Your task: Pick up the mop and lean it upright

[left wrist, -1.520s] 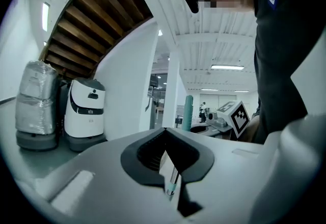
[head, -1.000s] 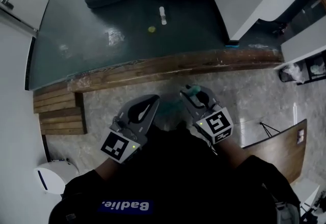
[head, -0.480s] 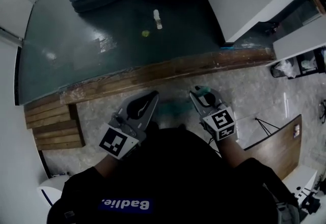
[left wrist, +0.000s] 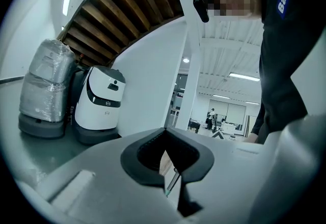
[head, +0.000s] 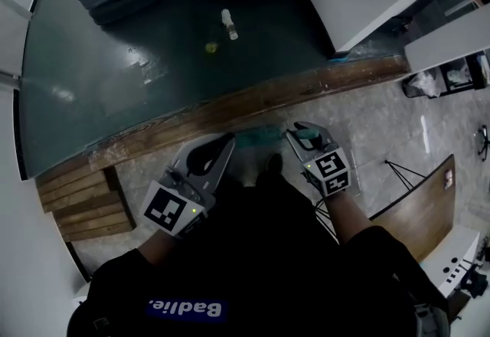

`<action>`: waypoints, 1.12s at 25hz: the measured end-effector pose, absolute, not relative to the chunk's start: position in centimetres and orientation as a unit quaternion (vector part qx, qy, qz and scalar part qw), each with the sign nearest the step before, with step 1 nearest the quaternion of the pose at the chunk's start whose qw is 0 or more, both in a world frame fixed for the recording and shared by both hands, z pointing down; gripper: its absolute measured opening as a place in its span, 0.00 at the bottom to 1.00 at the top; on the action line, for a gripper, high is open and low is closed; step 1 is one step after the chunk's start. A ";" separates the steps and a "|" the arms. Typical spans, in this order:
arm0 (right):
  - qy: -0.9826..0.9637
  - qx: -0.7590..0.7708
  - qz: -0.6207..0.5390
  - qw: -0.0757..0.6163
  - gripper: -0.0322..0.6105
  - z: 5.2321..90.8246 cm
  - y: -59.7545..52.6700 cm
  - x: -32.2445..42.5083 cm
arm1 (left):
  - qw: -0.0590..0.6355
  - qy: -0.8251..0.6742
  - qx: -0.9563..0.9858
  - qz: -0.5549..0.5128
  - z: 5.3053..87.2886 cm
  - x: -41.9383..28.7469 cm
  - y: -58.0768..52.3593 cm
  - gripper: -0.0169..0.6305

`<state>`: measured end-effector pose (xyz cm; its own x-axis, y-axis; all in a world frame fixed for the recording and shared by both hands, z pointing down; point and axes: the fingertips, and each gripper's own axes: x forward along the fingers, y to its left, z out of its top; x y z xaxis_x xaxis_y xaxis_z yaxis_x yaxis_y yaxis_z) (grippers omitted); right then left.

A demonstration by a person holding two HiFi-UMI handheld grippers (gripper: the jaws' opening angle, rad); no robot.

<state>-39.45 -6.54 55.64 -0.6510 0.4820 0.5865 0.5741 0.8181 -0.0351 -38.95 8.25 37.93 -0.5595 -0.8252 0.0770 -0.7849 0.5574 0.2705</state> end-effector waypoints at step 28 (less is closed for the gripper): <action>-0.854 -0.398 -0.128 0.308 0.33 58.6 0.4 -53.5 | 0.096 -0.947 0.297 -0.076 37.0 -41.3 9.9 0.06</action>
<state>-53.55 0.42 58.57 -0.4929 0.6016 0.6286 0.7596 0.6498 -0.0263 -41.34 9.94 37.01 -0.8051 -0.5772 0.1362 -0.5484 0.8120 0.1999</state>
